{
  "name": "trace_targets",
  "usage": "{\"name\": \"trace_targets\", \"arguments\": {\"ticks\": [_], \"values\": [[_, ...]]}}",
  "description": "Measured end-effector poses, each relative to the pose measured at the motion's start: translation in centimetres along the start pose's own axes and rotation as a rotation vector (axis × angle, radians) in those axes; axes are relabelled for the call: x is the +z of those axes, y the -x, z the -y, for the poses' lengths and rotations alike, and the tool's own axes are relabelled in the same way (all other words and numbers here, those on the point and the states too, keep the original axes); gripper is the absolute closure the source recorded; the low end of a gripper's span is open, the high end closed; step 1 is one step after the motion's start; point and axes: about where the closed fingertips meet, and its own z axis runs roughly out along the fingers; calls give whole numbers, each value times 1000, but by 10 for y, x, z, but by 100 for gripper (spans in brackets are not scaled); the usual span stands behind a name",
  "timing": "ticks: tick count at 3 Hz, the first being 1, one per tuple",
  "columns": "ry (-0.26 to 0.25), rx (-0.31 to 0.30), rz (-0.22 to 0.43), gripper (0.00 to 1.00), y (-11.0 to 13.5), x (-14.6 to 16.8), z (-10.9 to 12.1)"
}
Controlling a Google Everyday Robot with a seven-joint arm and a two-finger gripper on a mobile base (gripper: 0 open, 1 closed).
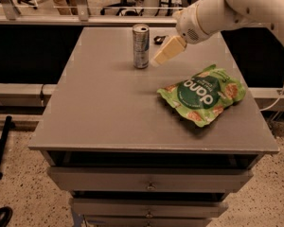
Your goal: Pick redbull can
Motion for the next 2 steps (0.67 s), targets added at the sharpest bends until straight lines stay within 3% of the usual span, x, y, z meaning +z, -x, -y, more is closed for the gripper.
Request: {"name": "trace_targets", "arguments": {"ticks": [2], "values": [[111,126,192,0,23,58,-8]]}}
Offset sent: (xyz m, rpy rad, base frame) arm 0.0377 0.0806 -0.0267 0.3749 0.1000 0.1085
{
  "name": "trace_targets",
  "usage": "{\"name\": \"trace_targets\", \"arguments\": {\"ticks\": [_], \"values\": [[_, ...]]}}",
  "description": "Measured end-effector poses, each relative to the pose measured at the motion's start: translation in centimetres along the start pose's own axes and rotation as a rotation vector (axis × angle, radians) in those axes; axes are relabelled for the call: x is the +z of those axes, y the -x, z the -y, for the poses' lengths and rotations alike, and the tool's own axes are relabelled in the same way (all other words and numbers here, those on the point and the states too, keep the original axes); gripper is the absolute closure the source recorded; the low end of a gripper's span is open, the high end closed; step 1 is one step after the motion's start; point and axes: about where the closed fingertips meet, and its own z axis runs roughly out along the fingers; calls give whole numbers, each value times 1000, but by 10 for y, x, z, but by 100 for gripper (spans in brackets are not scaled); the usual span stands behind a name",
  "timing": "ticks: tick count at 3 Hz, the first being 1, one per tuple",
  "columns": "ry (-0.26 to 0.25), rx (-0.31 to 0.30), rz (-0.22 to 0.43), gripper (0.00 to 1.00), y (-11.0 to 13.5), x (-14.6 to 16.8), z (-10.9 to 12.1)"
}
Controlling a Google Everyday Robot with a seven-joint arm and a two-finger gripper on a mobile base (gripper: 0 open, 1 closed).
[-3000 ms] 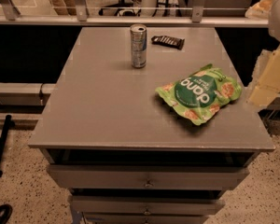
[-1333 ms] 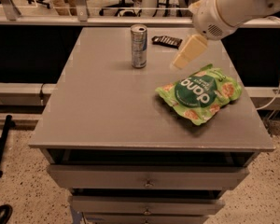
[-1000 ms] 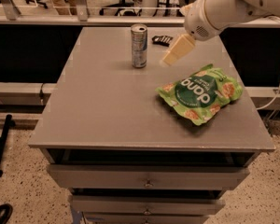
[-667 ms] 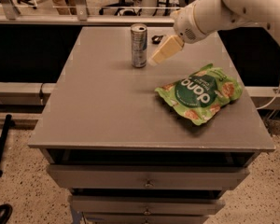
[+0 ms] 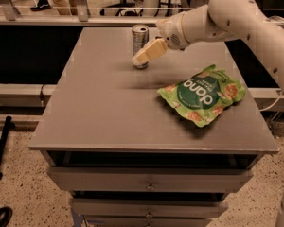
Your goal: Pick redbull can
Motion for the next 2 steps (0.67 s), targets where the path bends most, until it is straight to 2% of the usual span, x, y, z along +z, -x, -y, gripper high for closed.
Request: {"name": "trace_targets", "arguments": {"ticks": [1,2], "values": [[67,23,71,26,14,30,-14],[88,33,104,49,18,41,-21]]}}
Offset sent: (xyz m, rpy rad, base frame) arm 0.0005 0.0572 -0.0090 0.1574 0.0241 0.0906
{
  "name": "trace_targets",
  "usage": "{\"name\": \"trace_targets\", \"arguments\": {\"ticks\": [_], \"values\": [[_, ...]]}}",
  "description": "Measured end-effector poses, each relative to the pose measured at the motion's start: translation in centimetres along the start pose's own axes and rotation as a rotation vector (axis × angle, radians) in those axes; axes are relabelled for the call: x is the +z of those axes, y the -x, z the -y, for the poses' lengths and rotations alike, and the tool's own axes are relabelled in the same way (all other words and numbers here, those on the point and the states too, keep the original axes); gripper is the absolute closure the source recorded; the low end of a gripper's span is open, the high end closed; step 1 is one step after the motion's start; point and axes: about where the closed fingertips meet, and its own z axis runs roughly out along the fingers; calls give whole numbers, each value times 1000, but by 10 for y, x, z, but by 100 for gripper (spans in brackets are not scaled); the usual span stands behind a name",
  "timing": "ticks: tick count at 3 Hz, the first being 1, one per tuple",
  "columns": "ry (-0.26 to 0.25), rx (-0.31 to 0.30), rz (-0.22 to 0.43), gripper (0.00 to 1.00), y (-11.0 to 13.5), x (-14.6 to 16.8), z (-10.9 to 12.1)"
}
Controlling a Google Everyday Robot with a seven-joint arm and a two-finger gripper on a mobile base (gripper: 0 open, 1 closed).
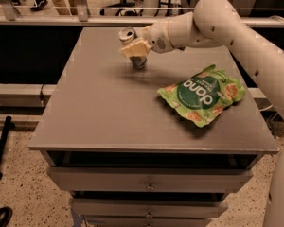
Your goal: Pick redbull can
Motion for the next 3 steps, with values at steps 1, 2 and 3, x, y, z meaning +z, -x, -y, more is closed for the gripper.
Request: {"name": "trace_targets", "arguments": {"ticks": [1,2,3], "values": [[-4,-17,41,72,14,-7,-1],[-21,-98,135,100,61,-45,-4],[-47,-185,217,100,99,-80,-6]]}}
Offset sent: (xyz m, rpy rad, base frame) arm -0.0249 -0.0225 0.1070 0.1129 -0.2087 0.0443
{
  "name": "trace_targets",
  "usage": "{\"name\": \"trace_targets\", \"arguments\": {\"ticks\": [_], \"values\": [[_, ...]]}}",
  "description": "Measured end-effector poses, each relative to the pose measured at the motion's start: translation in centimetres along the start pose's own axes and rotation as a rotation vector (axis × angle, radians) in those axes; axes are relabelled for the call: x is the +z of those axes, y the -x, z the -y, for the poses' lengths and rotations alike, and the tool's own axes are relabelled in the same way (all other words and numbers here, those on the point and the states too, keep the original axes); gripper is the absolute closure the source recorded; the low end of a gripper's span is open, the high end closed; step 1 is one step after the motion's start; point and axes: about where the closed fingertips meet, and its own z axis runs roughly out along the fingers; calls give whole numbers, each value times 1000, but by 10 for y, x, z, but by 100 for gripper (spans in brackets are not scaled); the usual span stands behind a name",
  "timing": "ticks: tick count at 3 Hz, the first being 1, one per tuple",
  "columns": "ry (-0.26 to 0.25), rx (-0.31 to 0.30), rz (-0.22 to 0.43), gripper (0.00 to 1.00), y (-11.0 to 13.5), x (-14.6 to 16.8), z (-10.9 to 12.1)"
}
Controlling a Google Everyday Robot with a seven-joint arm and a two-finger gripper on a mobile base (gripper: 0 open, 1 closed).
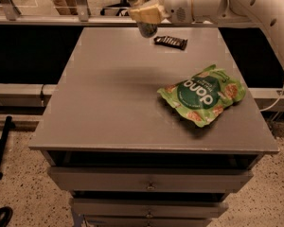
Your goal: Pick redbull can
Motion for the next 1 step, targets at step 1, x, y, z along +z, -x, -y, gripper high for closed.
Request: {"name": "trace_targets", "arguments": {"ticks": [1], "values": [[-3,-11,6,100,3,-1,1]]}}
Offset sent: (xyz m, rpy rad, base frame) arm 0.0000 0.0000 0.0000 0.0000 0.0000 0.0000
